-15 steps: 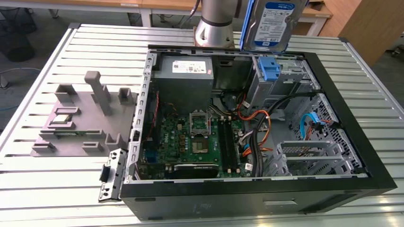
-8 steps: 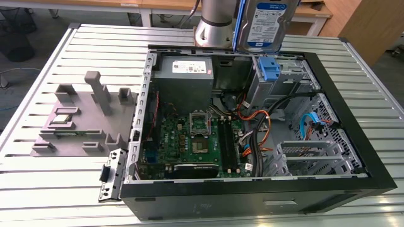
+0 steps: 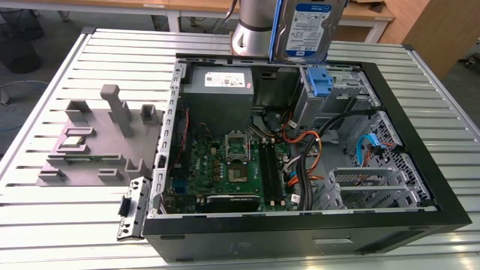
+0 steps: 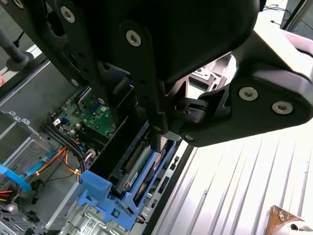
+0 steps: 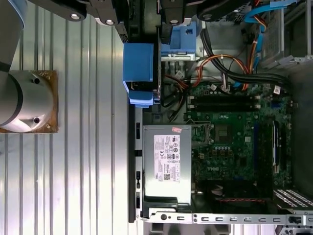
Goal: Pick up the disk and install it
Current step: 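Pick up the disk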
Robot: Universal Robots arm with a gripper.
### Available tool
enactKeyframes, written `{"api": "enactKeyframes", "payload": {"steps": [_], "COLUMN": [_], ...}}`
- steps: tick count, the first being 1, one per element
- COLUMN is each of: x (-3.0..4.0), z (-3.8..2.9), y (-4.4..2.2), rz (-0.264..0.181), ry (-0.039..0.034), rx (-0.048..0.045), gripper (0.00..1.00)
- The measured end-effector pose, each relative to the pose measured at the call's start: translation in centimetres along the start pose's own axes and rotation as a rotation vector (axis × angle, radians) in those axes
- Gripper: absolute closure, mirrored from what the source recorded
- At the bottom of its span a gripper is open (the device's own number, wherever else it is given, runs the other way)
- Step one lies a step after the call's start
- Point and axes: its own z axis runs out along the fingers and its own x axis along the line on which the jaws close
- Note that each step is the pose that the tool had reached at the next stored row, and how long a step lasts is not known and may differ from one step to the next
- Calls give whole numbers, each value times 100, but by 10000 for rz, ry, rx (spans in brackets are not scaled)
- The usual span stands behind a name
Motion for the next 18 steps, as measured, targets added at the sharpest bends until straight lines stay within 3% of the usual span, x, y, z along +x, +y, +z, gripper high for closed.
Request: {"api": "enactKeyframes", "payload": {"steps": [7,18], "x": [52,330], "z": [2,0], "y": [104,131], "rz": [-1,-2], "ry": [1,0], "rx": [25,36], "gripper": [65,65]}}
